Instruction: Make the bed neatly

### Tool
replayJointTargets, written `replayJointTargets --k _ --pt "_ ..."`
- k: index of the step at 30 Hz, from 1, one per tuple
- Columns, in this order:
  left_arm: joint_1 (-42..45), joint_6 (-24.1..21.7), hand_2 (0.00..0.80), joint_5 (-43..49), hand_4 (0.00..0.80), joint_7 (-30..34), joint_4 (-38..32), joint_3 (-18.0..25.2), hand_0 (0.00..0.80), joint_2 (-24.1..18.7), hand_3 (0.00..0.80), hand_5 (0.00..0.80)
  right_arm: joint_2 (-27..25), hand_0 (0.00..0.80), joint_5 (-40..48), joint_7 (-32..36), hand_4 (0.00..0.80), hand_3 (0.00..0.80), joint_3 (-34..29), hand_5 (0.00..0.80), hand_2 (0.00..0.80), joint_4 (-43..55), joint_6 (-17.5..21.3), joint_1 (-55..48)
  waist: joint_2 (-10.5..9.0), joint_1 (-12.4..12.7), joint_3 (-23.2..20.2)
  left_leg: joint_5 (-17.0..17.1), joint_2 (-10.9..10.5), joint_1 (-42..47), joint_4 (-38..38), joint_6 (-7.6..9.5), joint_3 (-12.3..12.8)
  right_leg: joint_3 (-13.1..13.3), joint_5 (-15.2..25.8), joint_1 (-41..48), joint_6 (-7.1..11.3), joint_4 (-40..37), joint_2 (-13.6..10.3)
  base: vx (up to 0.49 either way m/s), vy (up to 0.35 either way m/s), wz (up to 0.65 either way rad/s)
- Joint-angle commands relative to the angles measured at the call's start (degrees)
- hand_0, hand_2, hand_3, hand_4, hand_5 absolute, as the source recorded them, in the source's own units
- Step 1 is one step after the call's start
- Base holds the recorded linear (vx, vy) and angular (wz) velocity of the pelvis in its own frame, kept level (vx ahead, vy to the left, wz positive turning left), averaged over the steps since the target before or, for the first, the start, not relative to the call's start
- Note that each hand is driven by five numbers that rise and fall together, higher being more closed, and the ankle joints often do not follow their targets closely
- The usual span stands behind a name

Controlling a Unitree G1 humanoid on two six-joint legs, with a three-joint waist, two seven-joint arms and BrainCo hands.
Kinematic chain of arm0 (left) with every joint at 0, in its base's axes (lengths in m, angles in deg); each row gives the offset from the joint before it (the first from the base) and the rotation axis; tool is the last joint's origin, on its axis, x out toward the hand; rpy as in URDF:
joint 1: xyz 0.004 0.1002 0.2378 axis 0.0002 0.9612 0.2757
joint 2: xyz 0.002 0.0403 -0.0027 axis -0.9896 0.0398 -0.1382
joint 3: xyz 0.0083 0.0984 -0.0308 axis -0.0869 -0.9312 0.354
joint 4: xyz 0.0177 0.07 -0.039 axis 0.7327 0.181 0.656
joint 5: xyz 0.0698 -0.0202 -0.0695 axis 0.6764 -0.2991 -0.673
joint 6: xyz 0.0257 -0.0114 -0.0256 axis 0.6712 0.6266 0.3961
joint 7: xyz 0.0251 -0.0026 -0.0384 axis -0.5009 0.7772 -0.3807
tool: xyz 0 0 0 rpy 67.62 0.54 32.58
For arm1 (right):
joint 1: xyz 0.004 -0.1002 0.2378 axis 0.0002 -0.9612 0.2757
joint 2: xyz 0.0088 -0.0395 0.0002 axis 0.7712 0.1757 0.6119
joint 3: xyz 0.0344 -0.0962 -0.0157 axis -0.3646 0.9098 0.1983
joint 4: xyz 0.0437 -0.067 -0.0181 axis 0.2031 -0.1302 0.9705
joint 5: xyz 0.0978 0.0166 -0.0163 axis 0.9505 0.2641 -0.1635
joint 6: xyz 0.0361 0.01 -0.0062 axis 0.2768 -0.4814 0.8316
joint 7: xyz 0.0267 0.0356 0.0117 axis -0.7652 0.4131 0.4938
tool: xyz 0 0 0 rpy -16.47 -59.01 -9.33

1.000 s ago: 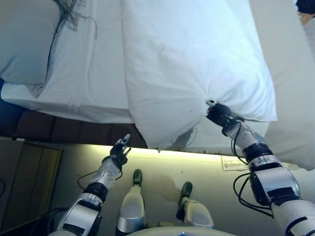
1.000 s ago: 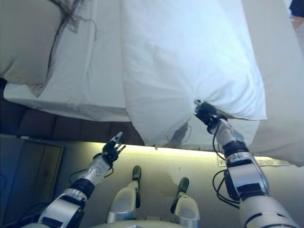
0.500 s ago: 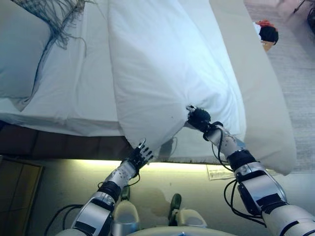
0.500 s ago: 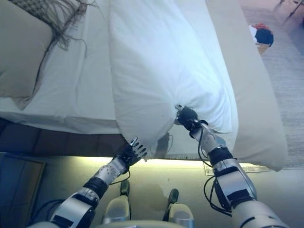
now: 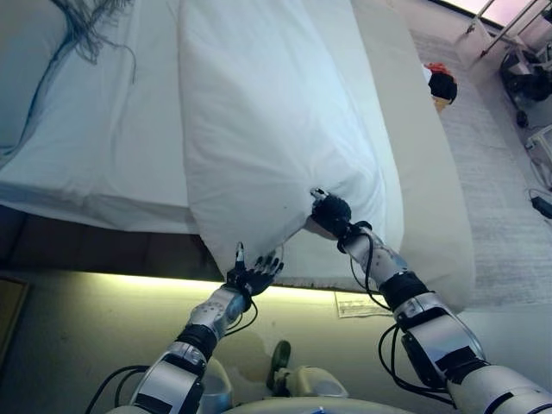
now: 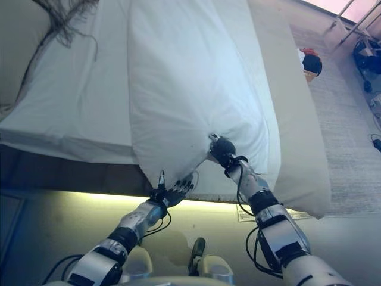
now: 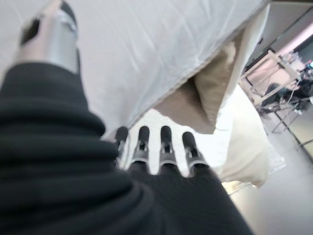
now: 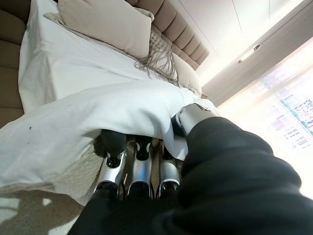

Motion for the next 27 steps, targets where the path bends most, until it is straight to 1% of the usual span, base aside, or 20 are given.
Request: replayJointTargets --k 1,5,10,13,15,19,22,27 --pt "-2.7 -1.3 0.000 -2.2 0.000 3.9 -2.3 -1.9 0.000 6.3 0.000 0.000 -1.8 0.800 4.6 3.9 0.800 0.800 -1.2 0.800 0.800 10.8 5.5 2.0 0.48 1.6 1.6 -2.5 2.7 1.1 0.3 0.42 1.5 1.3 2.9 -2.1 3.46 3.5 -2.4 -0.020 -0.065 0.00" --pt "-3.1 -3.5 0.000 -2.2 0.000 5.9 -2.4 -1.0 0.000 6.7 0.000 0.000 -1.3 0.800 4.2 4.3 0.800 0.800 -1.0 0.800 0.800 12.7 6.1 1.1 -0.69 1.5 2.5 -2.4 3.2 0.2 0.3 0.29 1.3 1.3 2.9 -2.8 3.45 3.5 -1.9 -0.045 -0.081 -0.01" --pt "-3.9 -4.8 0.000 -2.2 0.000 6.1 -3.0 -0.7 0.000 7.2 0.000 0.000 -1.4 0.800 4.2 4.3 0.800 0.800 -0.6 0.800 0.800 15.0 6.4 -0.1 -1.84 0.9 2.9 -2.6 3.5 -0.2 0.1 0.23 1.3 1.3 3.0 -3.2 3.45 3.0 -1.4 -0.036 -0.041 -0.01" --pt "-4.6 -5.9 0.000 -2.2 0.000 8.7 -3.3 -1.0 0.000 7.8 0.000 0.000 -1.6 0.800 4.6 5.1 0.800 0.800 -0.6 0.800 0.800 14.5 6.0 -0.1 -1.96 0.6 2.6 -2.6 3.5 -0.3 0.1 0.18 1.5 1.3 3.0 -3.2 3.42 2.8 -1.4 0.002 -0.003 -0.03" --pt "-5.0 -8.0 0.000 -2.2 0.000 10.2 -3.9 -0.9 0.000 8.1 0.000 0.000 -1.5 0.800 4.3 5.7 0.800 0.800 -0.6 0.800 0.800 14.2 5.7 -0.2 -1.89 0.4 2.5 -2.5 3.5 -0.4 0.1 0.06 1.6 1.3 3.0 -3.3 3.36 2.7 -1.4 -0.002 0.005 -0.02" --pt "-6.3 -10.2 0.000 -2.2 0.000 13.6 -4.4 -0.2 0.000 8.2 0.000 0.000 -1.3 0.800 3.5 5.6 0.800 0.800 -0.1 0.800 0.800 14.7 5.7 -1.0 -1.70 -0.2 2.7 -2.4 3.5 -0.7 0.2 -0.12 1.7 1.5 2.8 -3.6 3.33 2.8 -1.5 -0.004 0.005 -0.01" --pt "-7.1 -9.7 0.000 -2.2 0.000 15.4 -4.9 0.1 0.000 8.3 0.000 0.000 -1.3 0.800 3.6 5.9 0.800 0.800 0.0 0.800 0.800 14.7 5.3 -1.8 -1.55 -0.6 2.6 -2.6 3.5 -0.5 0.1 -0.11 1.7 1.7 2.7 -3.6 3.30 2.9 -1.5 0.000 0.000 0.00" --pt "-8.2 -10.2 0.000 -2.2 0.000 18.8 -5.9 0.4 0.000 8.4 0.000 0.000 -1.0 0.800 3.4 6.8 0.800 0.800 0.3 0.800 0.800 14.1 4.9 -2.1 -1.43 -0.8 2.3 -2.7 3.5 -0.4 0.1 -0.24 1.7 1.6 2.6 -3.6 3.38 2.9 -1.7 0.000 0.000 0.00"
